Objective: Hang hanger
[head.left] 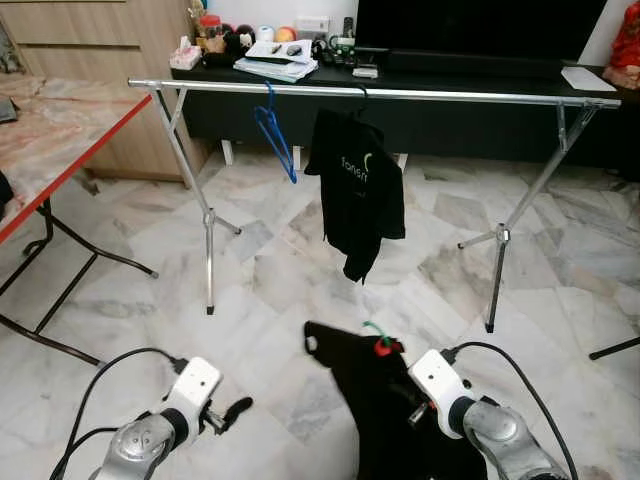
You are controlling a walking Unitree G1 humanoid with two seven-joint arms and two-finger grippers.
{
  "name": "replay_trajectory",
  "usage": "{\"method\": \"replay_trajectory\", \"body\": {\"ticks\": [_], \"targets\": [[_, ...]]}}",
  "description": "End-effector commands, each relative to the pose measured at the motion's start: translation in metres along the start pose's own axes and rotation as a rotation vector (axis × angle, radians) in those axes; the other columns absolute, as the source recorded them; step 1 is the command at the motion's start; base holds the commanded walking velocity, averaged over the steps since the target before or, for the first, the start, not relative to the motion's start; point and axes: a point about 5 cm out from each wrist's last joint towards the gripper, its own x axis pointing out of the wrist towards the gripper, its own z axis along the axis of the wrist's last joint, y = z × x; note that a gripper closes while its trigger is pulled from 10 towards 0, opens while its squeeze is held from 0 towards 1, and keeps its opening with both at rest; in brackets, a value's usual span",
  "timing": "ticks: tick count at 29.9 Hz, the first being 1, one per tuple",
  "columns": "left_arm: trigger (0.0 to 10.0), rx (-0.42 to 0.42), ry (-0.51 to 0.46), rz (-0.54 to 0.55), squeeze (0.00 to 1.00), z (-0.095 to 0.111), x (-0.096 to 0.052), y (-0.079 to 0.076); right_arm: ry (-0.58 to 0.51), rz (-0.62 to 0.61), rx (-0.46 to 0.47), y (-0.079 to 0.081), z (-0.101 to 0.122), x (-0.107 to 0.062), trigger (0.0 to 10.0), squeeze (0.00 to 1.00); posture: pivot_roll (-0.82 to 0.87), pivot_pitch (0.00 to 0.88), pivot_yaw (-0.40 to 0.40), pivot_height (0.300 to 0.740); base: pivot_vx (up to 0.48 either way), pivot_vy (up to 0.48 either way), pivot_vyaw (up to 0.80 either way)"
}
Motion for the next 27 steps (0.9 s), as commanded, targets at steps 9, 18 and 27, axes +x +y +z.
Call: {"method": "replay_trajectory", "body": {"ticks": [9, 18, 27], "targets": [[10.0, 0.201, 0.107, -0.162, 0.0, -0.004, 0.001, -0.01, -0.001, 0.246, -0.252, -0.029, 0.027, -0.025, 10.0, 0.0, -0.02, 0.117, -0.057, 0.74, 0.0, 0.0, 0.0], [10.0, 0.145, 0.151, -0.104, 0.0, -0.014, 0.005, -0.016, -0.105, 0.322, -0.319, -0.036, 0.055, -0.035, 10.0, 0.0, -0.03, 0.113, -0.069, 0.74, 0.0, 0.0, 0.0], [10.0, 0.117, 0.139, -0.061, 0.0, -0.009, 0.014, -0.022, -0.142, 0.387, -0.366, -0.03, 0.062, -0.045, 10.0, 0.0, -0.05, 0.095, -0.067, 0.74, 0.0, 0.0, 0.0]]}}
